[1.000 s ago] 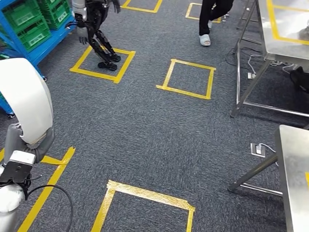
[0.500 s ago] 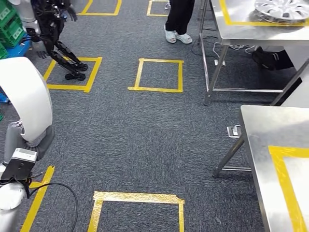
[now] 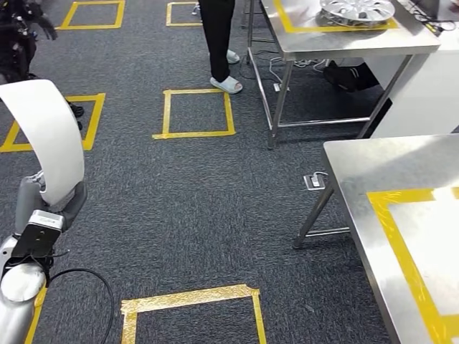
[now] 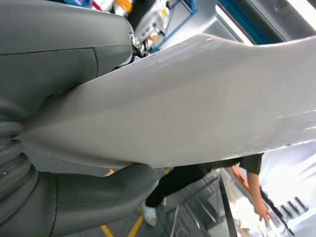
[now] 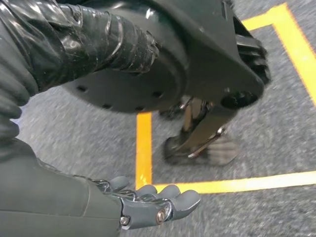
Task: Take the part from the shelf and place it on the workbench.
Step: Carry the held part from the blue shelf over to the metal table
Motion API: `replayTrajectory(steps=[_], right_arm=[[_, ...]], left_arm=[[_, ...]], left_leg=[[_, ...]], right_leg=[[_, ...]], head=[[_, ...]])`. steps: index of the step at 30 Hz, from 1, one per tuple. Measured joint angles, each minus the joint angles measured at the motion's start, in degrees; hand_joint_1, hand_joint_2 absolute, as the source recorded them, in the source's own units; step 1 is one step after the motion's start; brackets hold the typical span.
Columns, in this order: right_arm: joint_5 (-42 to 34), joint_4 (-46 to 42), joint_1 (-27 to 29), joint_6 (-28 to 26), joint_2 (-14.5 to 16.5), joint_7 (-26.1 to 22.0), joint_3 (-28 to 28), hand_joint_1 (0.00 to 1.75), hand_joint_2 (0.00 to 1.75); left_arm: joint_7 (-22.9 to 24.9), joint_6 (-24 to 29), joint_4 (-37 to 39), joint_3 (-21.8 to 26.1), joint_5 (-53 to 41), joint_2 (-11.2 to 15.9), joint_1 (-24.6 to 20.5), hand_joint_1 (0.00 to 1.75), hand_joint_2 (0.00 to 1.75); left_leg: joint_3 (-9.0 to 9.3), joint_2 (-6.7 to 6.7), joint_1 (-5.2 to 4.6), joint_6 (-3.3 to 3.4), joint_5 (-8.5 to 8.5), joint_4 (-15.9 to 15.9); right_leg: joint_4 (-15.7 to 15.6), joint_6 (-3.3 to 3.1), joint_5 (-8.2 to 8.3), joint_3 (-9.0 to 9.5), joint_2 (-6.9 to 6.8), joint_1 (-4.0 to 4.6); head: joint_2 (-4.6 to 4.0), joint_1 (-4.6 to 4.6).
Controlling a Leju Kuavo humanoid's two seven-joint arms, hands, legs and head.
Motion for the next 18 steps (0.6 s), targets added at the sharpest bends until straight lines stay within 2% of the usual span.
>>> replayTrajectory(steps=[1, 2, 3, 4, 5, 6, 7, 8, 9, 10, 11, 12, 13, 15, 16, 17, 18], right_arm=[[0.0, 0.0, -0.1, 0.0, 0.0, 0.0, 0.0, 0.0, 1.75], [0.0, 0.0, -0.1, 0.0, 0.0, 0.0, 0.0, 0.0, 1.75], [0.0, 0.0, -0.1, -0.1, 0.0, 0.0, 0.0, 0.0, 1.75], [0.0, 0.0, -0.1, -0.1, 0.0, 0.0, 0.0, 0.0, 1.75], [0.0, 0.0, 0.0, -0.1, 0.0, 0.0, 0.0, 0.0, 1.75], [-0.1, 0.0, 0.0, -0.1, 0.0, 0.0, 0.0, 0.0, 1.75], [-0.1, 0.0, -0.1, -0.1, 0.0, -0.1, 0.0, 0.0, 1.75], [-0.2, 0.0, -0.2, -0.2, 0.0, -0.2, 0.0, 0.0, 1.75], [-0.2, 0.0, -0.2, -0.2, 0.0, -0.3, 0.0, 0.0, 1.75], [-0.2, 0.0, -0.2, -0.2, 0.0, -0.4, 0.0, 0.0, 1.75], [-0.2, 0.0, -0.1, -0.2, 0.0, -0.4, 0.0, 0.0, 1.75], [-0.2, 0.0, 0.0, -0.2, 0.1, -0.5, 0.0, 0.0, 1.75], [-0.2, 0.0, 0.1, -0.2, 0.1, -0.5, 0.0, 0.0, 1.75], [-0.3, 0.0, 0.0, -0.2, 0.2, -0.5, 0.0, 0.0, 1.75], [-0.3, 0.0, -0.1, -0.2, 0.2, -0.5, 0.0, 0.0, 1.75], [-0.3, 0.0, -0.1, -0.2, 0.2, -0.5, 0.0, 0.0, 1.75], [-0.3, 0.0, -0.1, -0.2, 0.3, -0.5, 0.0, 0.0, 1.75]], left_arm=[[0.0, 0.0, 0.1, 0.0, 0.0, 0.0, 0.0, 1.75, 1.75], [0.0, 0.1, 0.3, 0.0, 0.0, 0.0, 0.1, 1.75, 1.75], [0.0, 0.2, 0.4, 0.0, 0.1, -0.1, 0.1, 1.75, 1.75], [0.0, 0.2, 0.4, 0.0, 0.2, -0.1, 0.1, 1.75, 1.75], [0.0, 0.3, 0.5, 0.0, 0.4, -0.1, 0.0, 1.75, 1.75], [0.0, 0.3, 0.5, 0.0, 0.7, -0.1, -0.1, 1.75, 1.75], [0.0, 0.4, 0.5, 0.0, 0.9, -0.1, -0.1, 1.75, 1.75], [0.0, 0.4, 0.5, 0.0, 1.0, 0.0, -0.2, 1.75, 1.75], [0.0, 0.5, 0.5, 0.0, 1.0, 0.0, -0.2, 1.75, 1.75], [-0.1, 0.5, 0.5, 0.0, 1.0, 0.0, -0.2, 1.75, 1.75], [-0.1, 0.5, 0.5, 0.0, 1.0, 0.0, -0.2, 1.75, 1.75], [-0.1, 0.6, 0.4, 0.0, 1.0, 0.0, -0.2, 1.75, 1.75], [-0.1, 0.6, 0.4, 0.0, 1.0, 0.1, -0.2, 1.75, 1.75], [-0.1, 0.7, 0.4, 0.0, 1.0, 0.3, 0.0, 1.75, 1.75], [-0.1, 0.7, 0.4, 0.1, 1.0, 0.4, 0.2, 1.75, 1.75], [-0.1, 0.8, 0.4, 0.1, 1.0, 0.4, 0.5, 1.75, 1.75], [-0.1, 0.8, 0.4, 0.1, 1.0, 0.5, 0.7, 1.75, 1.75]], left_leg=[[0.01, 0.84, -0.13, 0.1, -0.08, 0.0], [0.04, 1.67, -0.22, 0.15, -0.15, 0.0], [0.11, 2.44, -0.28, 0.18, -0.25, 0.0], [0.24, 3.17, -0.31, 0.13, -0.37, 0.0], [0.43, 3.85, -0.32, 0.03, -0.53, 0.0], [0.61, 4.49, -0.43, -0.16, -0.73, 0.0], [0.76, 5.06, -0.52, -0.42, -0.91, 0.0], [0.88, 5.58, -0.62, -0.7, -1.06, 0.0], [0.99, 6.16, -0.67, -1.01, -1.16, 0.0], [1.2, 6.77, -0.63, -1.32, -1.23, -0.1], [1.44, 6.84, -0.5, -1.65, -1.44, -0.2], [1.49, 5.97, -0.34, -1.91, -1.93, 0.3], [1.06, 4.5, -0.23, -2.1, -2.9, 1.7], [-1.81, 1.2, -0.1, -2.27, -6.03, 7.9], [-3.76, 0.51, -0.1, -2.33, -7.47, 11.6], [-5.29, 0.22, -0.09, -2.41, -8.09, 14.2], [-5.99, 0.1, -0.07, -2.48, -7.61, 15.0]], right_leg=[[3.4, 0.12, -1.21, -1.75, -0.67, -0.11], [5.6, 0.18, -1.67, -2.87, -0.97, -0.2], [5.7, 0.17, -1.14, -2.9, -1.12, -0.24], [3.6, 0.09, 0.28, -1.67, -1.38, -0.25], [-0.2, -0.1, 2.06, 0.45, -2.09, -0.18], [-4.1, -0.4, 3.22, 2.71, -3.45, 0.17], [-7.1, -0.79, 3.96, 4.52, -4.49, 0.47], [-8.8, -1.16, 4.1, 5.5, -5.17, 0.81], [-9.3, -1.49, 3.87, 5.73, -5.21, 1.12], [-9.4, -1.81, 4.02, 5.77, -4.4, 1.16], [-9.7, -2.09, 4.16, 5.95, -3.7, 1.06], [-10.1, -2.37, 4.29, 6.23, -3.04, 0.91], [-10.5, -2.69, 4.43, 6.57, -2.42, 0.72], [-10.8, -3.11, 4.47, 6.94, -1.08, 0.52], [-10.8, -3.24, 4.42, 6.98, -0.3, 0.53], [-10.7, -3.3, 4.38, 7.03, 0.58, 0.54], [-10.7, -3.3, 4.35, 7.08, 1.46, 0.52]], head=[[0.0, -0.01], [0.0, -0.01], [0.0, 0.0], [0.0, 0.0], [0.0, 0.0], [0.0, 0.0], [0.0, -0.02], [0.0, -0.04], [0.0, -0.07], [0.0, -0.07], [0.0, -0.07], [0.0, -0.14], [0.0, -0.28], [0.0, -0.68], [0.0, -0.79], [0.0, -0.84], [0.0, -0.8]])
